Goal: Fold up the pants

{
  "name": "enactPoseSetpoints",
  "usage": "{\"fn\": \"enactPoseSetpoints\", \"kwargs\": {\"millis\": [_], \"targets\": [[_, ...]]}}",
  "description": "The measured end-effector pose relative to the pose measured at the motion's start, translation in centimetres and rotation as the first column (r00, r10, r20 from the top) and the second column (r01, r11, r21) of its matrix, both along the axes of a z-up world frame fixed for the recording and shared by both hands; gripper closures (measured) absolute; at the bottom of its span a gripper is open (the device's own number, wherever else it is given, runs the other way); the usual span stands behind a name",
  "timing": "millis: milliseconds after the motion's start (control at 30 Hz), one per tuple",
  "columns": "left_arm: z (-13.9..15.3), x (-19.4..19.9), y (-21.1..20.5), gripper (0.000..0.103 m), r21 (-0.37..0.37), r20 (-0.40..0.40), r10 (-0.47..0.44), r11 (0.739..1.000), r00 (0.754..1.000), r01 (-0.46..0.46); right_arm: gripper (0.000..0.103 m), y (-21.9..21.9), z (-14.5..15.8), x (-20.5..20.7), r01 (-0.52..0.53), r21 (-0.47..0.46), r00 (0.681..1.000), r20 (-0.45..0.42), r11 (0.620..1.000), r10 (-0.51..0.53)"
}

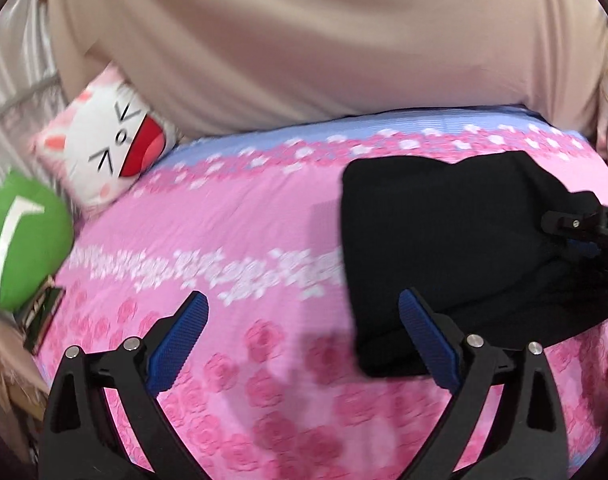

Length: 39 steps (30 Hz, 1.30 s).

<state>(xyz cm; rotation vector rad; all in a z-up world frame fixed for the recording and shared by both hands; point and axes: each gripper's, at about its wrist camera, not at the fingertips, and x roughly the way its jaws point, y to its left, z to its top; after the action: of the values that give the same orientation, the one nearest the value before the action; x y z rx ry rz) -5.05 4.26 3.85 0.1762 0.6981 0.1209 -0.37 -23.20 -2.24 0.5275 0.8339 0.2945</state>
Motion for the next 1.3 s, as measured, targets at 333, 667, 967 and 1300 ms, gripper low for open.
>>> {"fn": "enactPoseSetpoints", "kwargs": {"millis": [333, 667, 967, 1300], "targets": [[1.2, 0.0, 2.0, 0.008, -0.136, -0.009, -0.024, 0.990, 1.000, 0.023, 0.091, -1.1, 8.9, -4.7, 0.004, -0.003, 0.976, 0.216, 1.000, -0.003], [-0.5, 1.5, -3.9, 0.006, -0.245, -0.083, -0.197, 0.954, 0.977, 0.171, 0.088, -9.9, 0.7, -9.3, 0.198, -0.119, 0.980, 0.010, 0.973, -0.198], [-6.3, 7.5, -5.3, 0.005, -0.518, -0.291, -0.280, 0.850, 0.915, 0.095, 0.028, -12.7, 2.9, -9.9, 0.291, -0.064, 0.955, 0.081, 0.955, -0.285], [-2.7, 5.2, -1.9, 0.082, -0.637, -0.176, -0.365, 0.750, 0.914, 0.176, 0.067, -9.7, 2.4, -8.1, 0.134, 0.059, 0.988, 0.064, 0.989, -0.138]]}}
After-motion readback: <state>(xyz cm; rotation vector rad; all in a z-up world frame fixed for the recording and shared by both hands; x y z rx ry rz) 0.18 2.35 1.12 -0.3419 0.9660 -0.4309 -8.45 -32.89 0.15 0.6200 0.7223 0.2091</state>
